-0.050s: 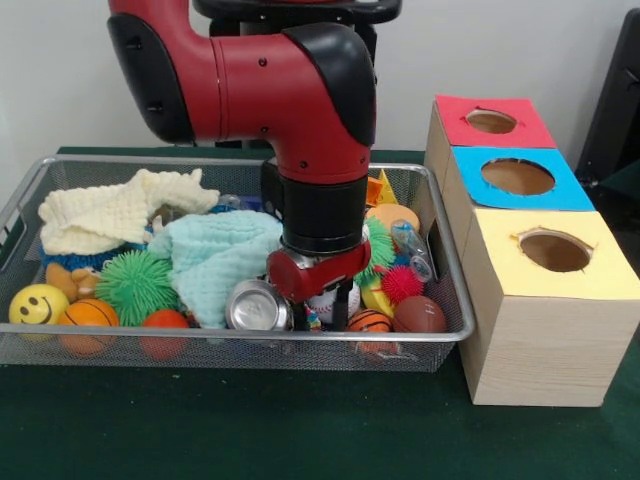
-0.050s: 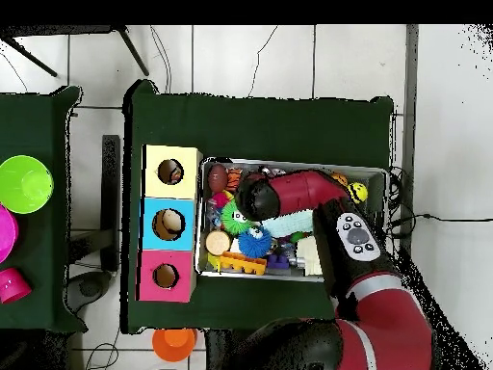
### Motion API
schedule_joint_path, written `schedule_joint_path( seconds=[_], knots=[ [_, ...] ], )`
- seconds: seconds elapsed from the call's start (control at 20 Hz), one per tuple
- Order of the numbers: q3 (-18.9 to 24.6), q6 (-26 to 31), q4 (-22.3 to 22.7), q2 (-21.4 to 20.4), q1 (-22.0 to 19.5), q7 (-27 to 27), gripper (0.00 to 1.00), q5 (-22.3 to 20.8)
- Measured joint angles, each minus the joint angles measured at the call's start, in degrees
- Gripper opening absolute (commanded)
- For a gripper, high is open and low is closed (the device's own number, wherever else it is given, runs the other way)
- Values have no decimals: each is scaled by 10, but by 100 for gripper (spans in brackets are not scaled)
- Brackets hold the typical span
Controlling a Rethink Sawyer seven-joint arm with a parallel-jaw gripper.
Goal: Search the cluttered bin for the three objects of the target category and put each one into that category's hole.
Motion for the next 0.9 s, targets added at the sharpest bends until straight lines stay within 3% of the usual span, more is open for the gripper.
schedule_joint_path(
  seconds=[0.75,0.8,0.9],
  knots=[
    [-43,112,-60,6,43,0,100,-20],
    [-43,130,-66,9,43,0,0,-20],
    [-43,138,-68,10,43,0,0,-20]
  ],
)
